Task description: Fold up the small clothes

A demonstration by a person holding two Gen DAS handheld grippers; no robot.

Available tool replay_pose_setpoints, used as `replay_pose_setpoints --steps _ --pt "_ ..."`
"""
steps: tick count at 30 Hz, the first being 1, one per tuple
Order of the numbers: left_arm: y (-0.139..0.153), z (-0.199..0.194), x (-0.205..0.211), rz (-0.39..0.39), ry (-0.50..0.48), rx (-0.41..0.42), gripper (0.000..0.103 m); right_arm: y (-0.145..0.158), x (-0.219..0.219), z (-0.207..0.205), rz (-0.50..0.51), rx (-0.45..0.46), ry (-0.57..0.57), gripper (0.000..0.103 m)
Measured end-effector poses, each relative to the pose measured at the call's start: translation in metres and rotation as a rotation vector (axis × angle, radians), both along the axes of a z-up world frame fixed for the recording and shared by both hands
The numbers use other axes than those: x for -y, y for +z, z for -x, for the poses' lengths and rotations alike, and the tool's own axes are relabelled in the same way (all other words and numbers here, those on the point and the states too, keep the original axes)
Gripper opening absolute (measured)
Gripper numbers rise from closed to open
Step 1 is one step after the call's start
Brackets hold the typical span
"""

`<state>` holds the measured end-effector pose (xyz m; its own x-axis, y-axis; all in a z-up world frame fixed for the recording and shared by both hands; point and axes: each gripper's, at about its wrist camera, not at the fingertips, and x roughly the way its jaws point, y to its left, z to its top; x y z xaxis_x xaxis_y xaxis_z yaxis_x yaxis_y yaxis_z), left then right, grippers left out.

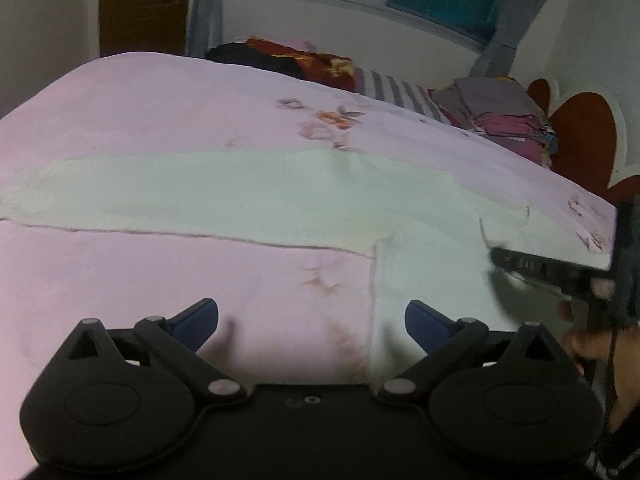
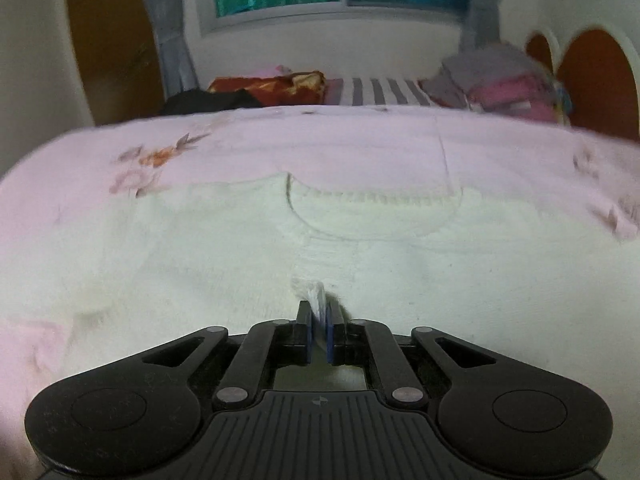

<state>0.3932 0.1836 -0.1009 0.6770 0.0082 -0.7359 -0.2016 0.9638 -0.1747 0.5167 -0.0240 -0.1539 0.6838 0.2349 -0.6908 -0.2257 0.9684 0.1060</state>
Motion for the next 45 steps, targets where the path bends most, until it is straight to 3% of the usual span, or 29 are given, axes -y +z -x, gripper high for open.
replay_pose_setpoints --steps 1,2,4,5,7,10,16,18,22,30,39,45 --pt "0.0 -0.008 0.007 0.009 -0.016 0.006 0.098 0.002 0.001 0.004 0.011 0.012 0.006 0.052" --pt "0.0 -0.013 0.013 0.02 -0.033 0.012 0.095 0.007 0.003 0.009 0.016 0.035 0.001 0.063" --pt "-0.001 -0.028 0.033 0.041 -0.078 0.029 0.088 0.014 0.014 0.02 0.009 0.069 0.003 0.065" --pt "-0.004 -0.038 0.044 0.056 -0.109 0.032 0.082 0.016 0.022 0.024 -0.004 0.064 -0.003 0.064" --pt "-0.008 -0.058 0.069 0.095 -0.165 0.031 0.075 0.016 0.048 0.031 -0.064 0.042 -0.036 0.038" --pt "-0.023 -0.09 0.1 0.178 -0.228 0.006 0.057 0.014 0.089 0.039 -0.126 -0.001 -0.102 0.018" --pt "-0.052 -0.142 0.14 0.297 -0.261 -0.043 0.029 0.013 0.153 0.056 -0.158 -0.039 -0.172 0.016" --pt "-0.06 -0.152 0.146 0.294 -0.268 -0.053 0.003 0.011 0.168 0.059 -0.167 -0.055 -0.185 0.016" --pt "-0.041 -0.142 0.137 0.253 -0.281 0.055 0.003 0.008 0.184 0.059 -0.171 -0.069 -0.214 0.016" --pt "-0.016 -0.119 0.079 0.185 -0.188 0.119 0.003 0.007 0.191 0.052 -0.163 -0.067 -0.26 0.016" --pt "-0.019 -0.11 0.06 0.183 -0.149 0.105 0.003 0.006 0.192 0.051 -0.135 -0.062 -0.284 0.016" --pt "-0.04 -0.109 0.058 0.183 -0.155 0.055 0.003 0.006 0.194 0.049 -0.107 -0.07 -0.294 0.011"
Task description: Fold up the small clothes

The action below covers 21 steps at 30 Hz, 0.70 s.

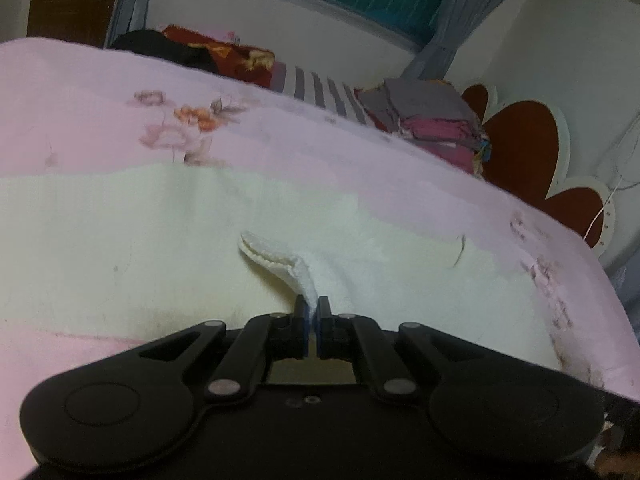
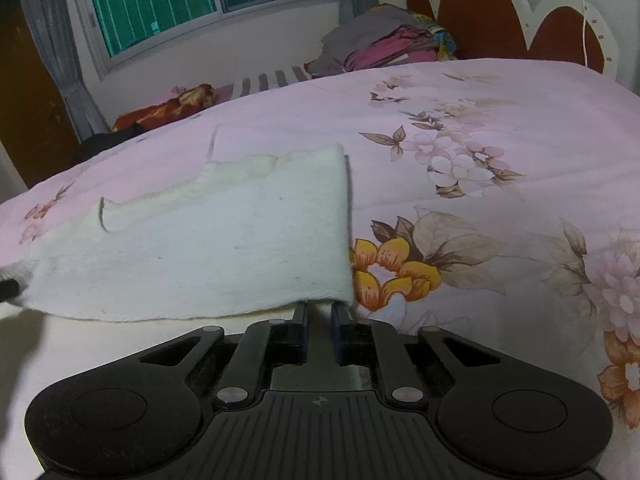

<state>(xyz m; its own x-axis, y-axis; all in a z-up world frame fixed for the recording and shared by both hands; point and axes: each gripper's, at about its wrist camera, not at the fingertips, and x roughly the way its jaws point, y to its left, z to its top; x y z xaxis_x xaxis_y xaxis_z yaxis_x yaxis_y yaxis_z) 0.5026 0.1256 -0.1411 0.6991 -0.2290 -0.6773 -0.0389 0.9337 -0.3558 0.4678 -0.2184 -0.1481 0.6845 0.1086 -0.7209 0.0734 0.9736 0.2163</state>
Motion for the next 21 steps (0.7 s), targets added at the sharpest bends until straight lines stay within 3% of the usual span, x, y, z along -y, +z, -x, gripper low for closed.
replay_pose_setpoints --steps 1,2,3,5,6,7,9,13,15,18,19,21 --pt "-0.004 -0.001 -0.001 0.0 -0.012 -0.017 0.003 0.001 0.0 0.001 0.001 -0.002 0.001 0.011" --pt "-0.006 -0.001 0.0 -0.025 -0.021 -0.048 0.01 0.003 0.0 0.003 -0.002 -0.005 0.007 0.011" --pt "-0.004 0.001 -0.001 -0.061 -0.001 -0.049 0.024 0.005 0.0 0.005 -0.004 -0.008 0.013 0.011" --pt "0.01 0.016 -0.003 -0.177 0.079 0.018 0.048 0.017 0.0 0.018 -0.005 0.029 0.032 0.011" --pt "0.019 0.024 0.001 -0.23 0.102 0.076 0.053 0.023 0.001 0.023 -0.006 0.057 0.034 0.011" --pt "0.026 0.028 0.009 -0.237 0.086 0.118 0.053 0.03 0.001 0.028 -0.013 0.086 0.031 0.011" --pt "0.03 0.021 0.038 -0.227 -0.025 0.128 0.06 0.037 -0.004 0.024 -0.037 0.11 0.03 0.011" --pt "0.01 -0.006 0.095 -0.22 -0.161 0.063 0.066 0.023 -0.048 -0.01 -0.062 0.067 0.133 0.011" --pt "0.002 -0.01 0.101 -0.236 -0.165 0.047 0.066 0.017 -0.068 -0.017 -0.057 0.053 0.196 0.011" --pt "-0.005 -0.009 0.077 -0.273 -0.116 0.033 0.066 0.014 -0.072 -0.014 -0.025 0.061 0.266 0.011" --pt "-0.007 -0.008 0.067 -0.288 -0.093 0.024 0.065 0.012 -0.063 -0.013 -0.001 0.067 0.246 0.011" --pt "-0.009 -0.007 0.049 -0.288 -0.085 0.025 0.065 0.011 -0.023 -0.008 0.016 0.064 0.101 0.011"
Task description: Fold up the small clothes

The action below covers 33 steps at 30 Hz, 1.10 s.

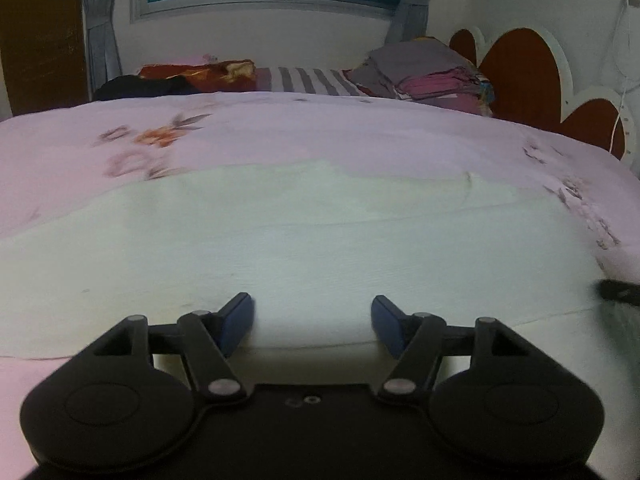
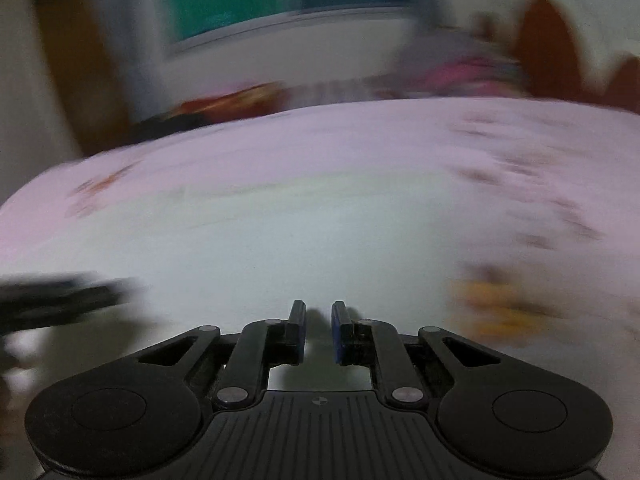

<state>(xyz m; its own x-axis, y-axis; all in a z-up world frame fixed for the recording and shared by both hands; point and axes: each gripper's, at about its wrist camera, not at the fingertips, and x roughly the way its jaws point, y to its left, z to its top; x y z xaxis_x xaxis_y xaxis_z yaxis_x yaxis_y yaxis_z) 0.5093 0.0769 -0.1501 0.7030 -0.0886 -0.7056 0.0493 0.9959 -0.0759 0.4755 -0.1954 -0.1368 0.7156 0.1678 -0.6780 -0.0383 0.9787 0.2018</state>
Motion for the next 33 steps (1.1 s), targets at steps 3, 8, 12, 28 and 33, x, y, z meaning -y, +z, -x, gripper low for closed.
replay_pose_setpoints --steps 3,8,12,28,33 --pt "0.002 -0.002 0.003 -0.038 -0.015 -0.003 0.065 -0.011 0.055 0.001 -0.031 -0.058 -0.161 0.011" --pt "0.015 -0.005 0.015 0.013 0.007 0.051 0.069 0.015 0.048 0.006 -0.021 0.082 -0.168 0.011" --pt "0.009 -0.024 0.042 0.026 -0.027 0.041 0.069 0.016 -0.002 -0.033 -0.087 0.047 0.074 0.011" --pt "0.009 -0.023 -0.005 -0.038 0.068 0.057 0.069 -0.013 0.036 -0.131 0.04 -0.047 -0.019 0.011" --pt "0.008 -0.006 0.01 0.004 0.024 0.056 0.07 -0.001 0.032 -0.089 0.032 -0.05 -0.027 0.011"
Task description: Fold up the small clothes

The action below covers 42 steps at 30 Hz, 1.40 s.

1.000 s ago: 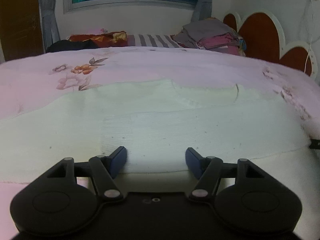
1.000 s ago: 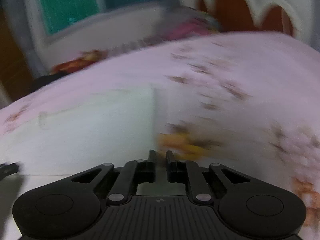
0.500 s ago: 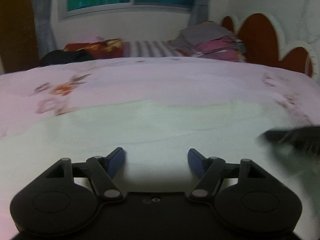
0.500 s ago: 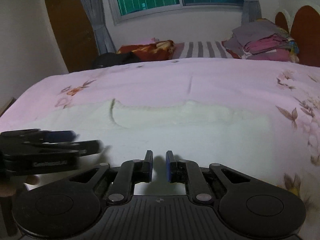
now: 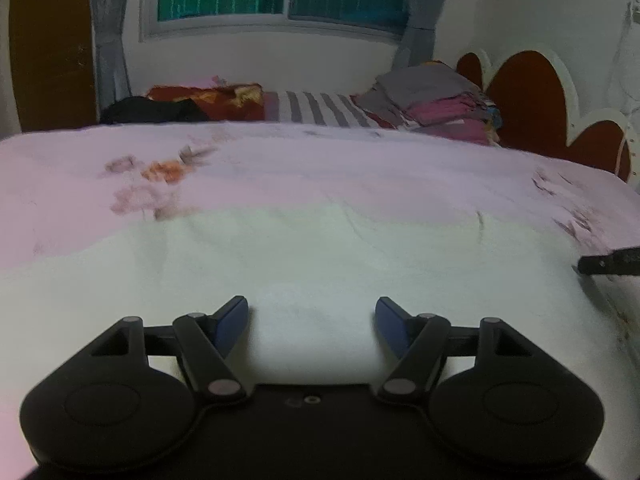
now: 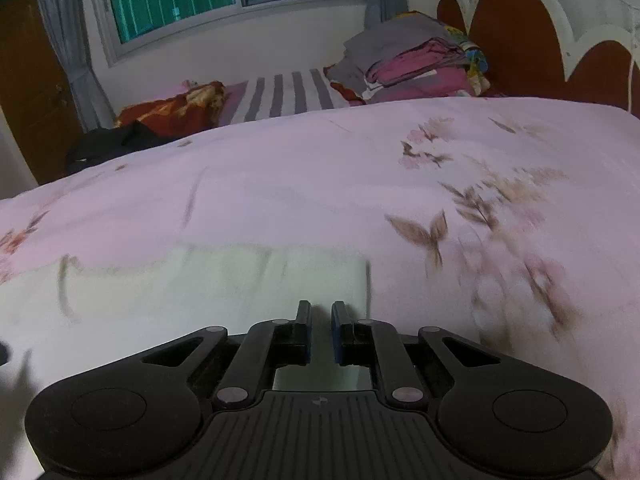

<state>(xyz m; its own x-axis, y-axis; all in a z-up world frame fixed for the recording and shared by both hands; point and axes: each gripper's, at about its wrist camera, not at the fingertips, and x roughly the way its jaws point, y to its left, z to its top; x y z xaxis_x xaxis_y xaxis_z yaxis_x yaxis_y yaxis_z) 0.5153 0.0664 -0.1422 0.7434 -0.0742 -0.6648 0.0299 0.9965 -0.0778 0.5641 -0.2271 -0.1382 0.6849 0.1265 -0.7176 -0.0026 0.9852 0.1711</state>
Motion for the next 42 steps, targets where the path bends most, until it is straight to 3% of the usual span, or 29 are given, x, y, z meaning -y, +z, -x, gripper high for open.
replay_pose_setpoints --steps 2,5,7,8,10,12,14,15,16,17,21,25,29,32,36,37,38,39,40,42 --pt "-0.012 0.003 0.004 -0.023 -0.015 -0.028 0.07 0.006 -0.003 0.026 -0.016 0.001 0.003 0.011" --pt "-0.004 0.006 0.009 -0.037 0.012 -0.021 0.072 -0.006 -0.012 0.049 0.019 -0.037 0.02 0.011" --pt "0.001 0.011 0.008 -0.008 0.021 0.014 0.081 0.002 -0.015 0.061 0.025 -0.014 0.002 0.011" --pt "-0.001 0.011 0.008 -0.018 0.023 0.003 0.089 0.009 -0.016 0.068 0.011 0.015 -0.001 0.011" --pt "-0.012 0.006 0.009 -0.035 0.005 -0.062 0.09 0.013 -0.025 0.075 0.05 0.051 0.015 0.011" --pt "-0.005 0.011 0.007 -0.062 -0.003 -0.042 0.087 -0.003 -0.031 0.068 0.067 -0.042 0.016 0.012" --pt "0.006 0.024 -0.007 -0.044 0.032 0.0 0.088 0.0 -0.034 0.07 0.083 -0.032 0.013 0.019" --pt "0.01 0.031 -0.019 -0.035 0.067 0.015 0.088 0.006 -0.035 0.072 0.08 -0.033 0.003 0.037" --pt "0.013 0.036 -0.032 -0.021 0.102 0.017 0.088 0.013 -0.034 0.077 0.064 -0.003 -0.014 0.063" --pt "0.016 0.046 -0.052 -0.006 0.153 0.025 0.086 0.017 -0.034 0.082 0.051 0.03 -0.021 0.067" --pt "0.021 0.09 -0.143 0.064 0.406 0.055 0.071 0.027 -0.039 0.093 0.0 0.06 -0.002 0.067" --pt "0.016 0.136 -0.24 0.178 0.673 0.073 0.061 0.027 -0.048 0.099 -0.056 0.066 0.004 0.041" --pt "0.003 0.166 -0.316 0.341 0.851 0.107 0.052 0.021 -0.062 0.095 -0.079 0.035 0.0 0.039" --pt "-0.009 0.175 -0.353 0.504 0.88 0.169 0.046 0.021 -0.074 0.096 -0.065 0.033 0.011 0.039" --pt "-0.02 0.171 -0.38 0.61 0.886 0.226 0.038 0.021 -0.082 0.093 -0.061 0.029 0.004 0.039" --pt "-0.022 0.17 -0.385 0.627 0.889 0.234 0.036 0.021 -0.083 0.092 -0.061 0.028 -0.003 0.039" --pt "-0.022 0.167 -0.389 0.623 0.894 0.232 0.028 0.021 -0.084 0.091 -0.061 0.026 -0.009 0.039" --pt "-0.022 0.165 -0.391 0.61 0.894 0.221 0.012 0.021 -0.084 0.09 -0.062 0.023 -0.016 0.039" --pt "-0.024 0.16 -0.393 0.589 0.894 0.193 0.004 0.021 -0.084 0.089 -0.063 0.02 -0.02 0.039" --pt "-0.027 0.154 -0.397 0.595 0.883 0.185 0.003 0.022 -0.083 0.088 -0.058 0.02 -0.025 0.039"
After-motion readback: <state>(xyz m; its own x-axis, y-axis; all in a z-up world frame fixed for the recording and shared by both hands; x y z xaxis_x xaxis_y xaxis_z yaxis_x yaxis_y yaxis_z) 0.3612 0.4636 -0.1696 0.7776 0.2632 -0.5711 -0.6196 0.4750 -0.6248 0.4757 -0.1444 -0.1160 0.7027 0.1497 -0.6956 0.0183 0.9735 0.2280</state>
